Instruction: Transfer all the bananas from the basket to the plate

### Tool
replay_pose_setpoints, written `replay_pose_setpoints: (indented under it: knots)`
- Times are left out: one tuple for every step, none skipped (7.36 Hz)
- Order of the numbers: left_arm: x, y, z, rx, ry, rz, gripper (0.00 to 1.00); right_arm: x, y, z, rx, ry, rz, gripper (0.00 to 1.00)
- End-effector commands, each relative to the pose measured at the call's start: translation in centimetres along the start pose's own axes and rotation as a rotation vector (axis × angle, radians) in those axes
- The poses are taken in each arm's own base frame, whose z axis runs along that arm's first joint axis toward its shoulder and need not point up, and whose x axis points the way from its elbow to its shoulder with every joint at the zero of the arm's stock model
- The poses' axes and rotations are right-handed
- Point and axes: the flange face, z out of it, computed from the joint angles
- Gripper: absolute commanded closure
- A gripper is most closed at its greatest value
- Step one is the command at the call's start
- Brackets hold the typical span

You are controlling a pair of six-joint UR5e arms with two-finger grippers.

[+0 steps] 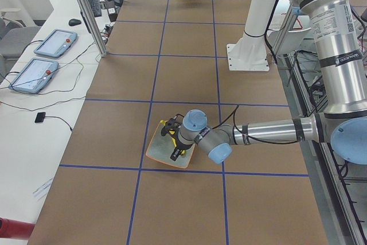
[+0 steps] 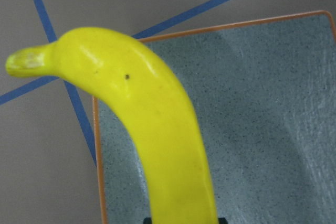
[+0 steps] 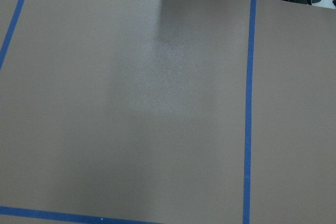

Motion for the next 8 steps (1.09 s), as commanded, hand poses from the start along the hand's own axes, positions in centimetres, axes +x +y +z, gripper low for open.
replay_pose_setpoints:
  knots:
    - [0.2,-1.0,0.0,0.013,0.006,0.046,0.00,0.1,0.1,0.0,-0.001,0.000,0.001,0.00]
    - [0.6,-2.9,0.0,0.031,0.018,0.056,0.00,0.0,0.0,0.0,-0.001,0.001,0.001,0.00]
    - [1.2,-5.2,-0.2,0.054,0.025,0.071,0.00,0.1,0.3,0.0,-0.002,-0.001,0.001,0.00]
    - [1.8,-8.2,-0.5,0.067,0.038,0.068,0.00,0.5,1.0,0.2,-0.010,0.000,0.003,0.00]
    - [2.4,-11.9,-1.0,0.074,0.066,0.066,0.00,0.7,2.3,-0.1,-0.012,-0.004,0.001,0.00]
    - [2.7,-13.9,-1.3,0.085,0.067,0.068,0.00,1.1,4.5,-0.9,-0.013,-0.004,-0.012,0.00]
    - [2.9,-14.8,-1.3,0.093,0.069,0.059,0.00,2.2,7.3,-1.1,-0.031,0.003,-0.095,0.00]
    - [3.0,-15.1,-1.4,0.098,0.070,0.052,0.00,5.0,9.5,-1.6,-0.045,0.014,-0.178,0.00]
